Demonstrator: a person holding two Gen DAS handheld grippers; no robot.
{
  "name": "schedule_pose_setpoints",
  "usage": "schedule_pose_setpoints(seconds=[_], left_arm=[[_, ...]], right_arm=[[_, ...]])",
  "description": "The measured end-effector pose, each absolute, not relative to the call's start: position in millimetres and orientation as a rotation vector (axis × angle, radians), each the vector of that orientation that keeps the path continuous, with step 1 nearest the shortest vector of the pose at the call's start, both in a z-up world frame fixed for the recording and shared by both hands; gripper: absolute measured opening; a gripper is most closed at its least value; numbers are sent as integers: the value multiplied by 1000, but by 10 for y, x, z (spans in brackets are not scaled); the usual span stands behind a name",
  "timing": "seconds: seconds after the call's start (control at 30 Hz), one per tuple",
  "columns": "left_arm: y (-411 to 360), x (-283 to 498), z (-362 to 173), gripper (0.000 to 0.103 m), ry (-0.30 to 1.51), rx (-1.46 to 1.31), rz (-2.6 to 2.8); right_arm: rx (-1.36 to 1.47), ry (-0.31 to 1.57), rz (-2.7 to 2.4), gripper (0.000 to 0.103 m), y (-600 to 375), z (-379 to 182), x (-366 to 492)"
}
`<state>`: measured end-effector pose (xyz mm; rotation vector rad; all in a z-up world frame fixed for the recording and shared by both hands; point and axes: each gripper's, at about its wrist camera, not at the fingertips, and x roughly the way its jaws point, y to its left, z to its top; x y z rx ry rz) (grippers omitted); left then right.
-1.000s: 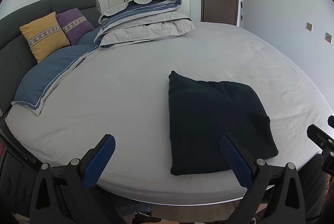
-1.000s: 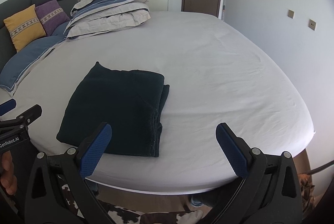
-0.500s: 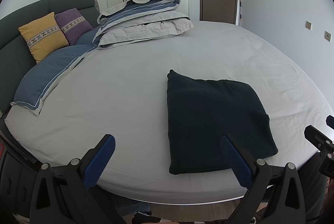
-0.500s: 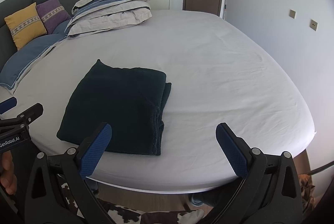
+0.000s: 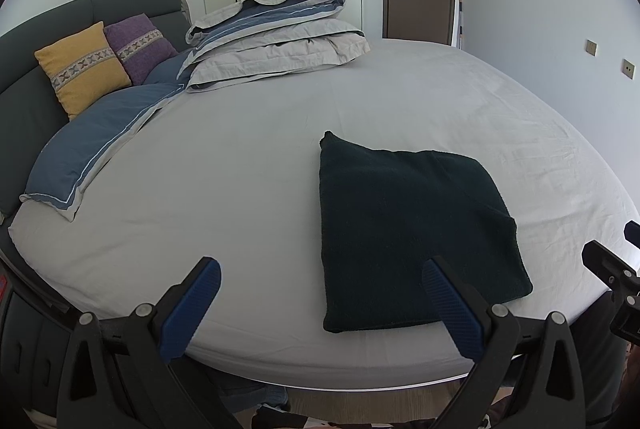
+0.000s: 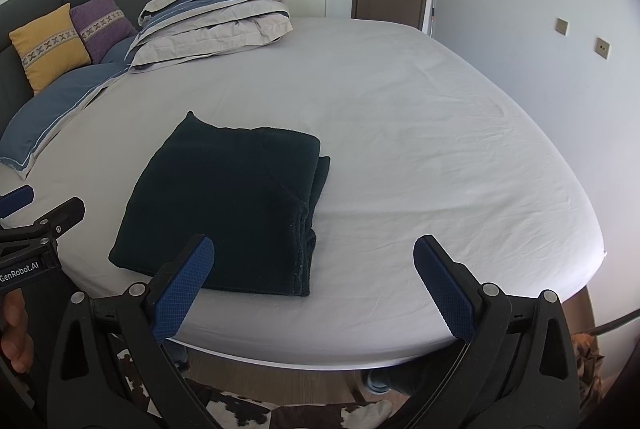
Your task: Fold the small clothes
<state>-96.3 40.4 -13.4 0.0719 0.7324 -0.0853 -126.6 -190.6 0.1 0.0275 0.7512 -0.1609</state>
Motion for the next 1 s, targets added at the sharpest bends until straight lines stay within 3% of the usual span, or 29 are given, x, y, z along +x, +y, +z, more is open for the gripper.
schedule_pose_setpoints(seconds=[1.0], left_arm=[[419, -946, -137, 103, 742, 69, -90]], right_arm=[[26, 758, -153, 102, -1902, -38, -1254]])
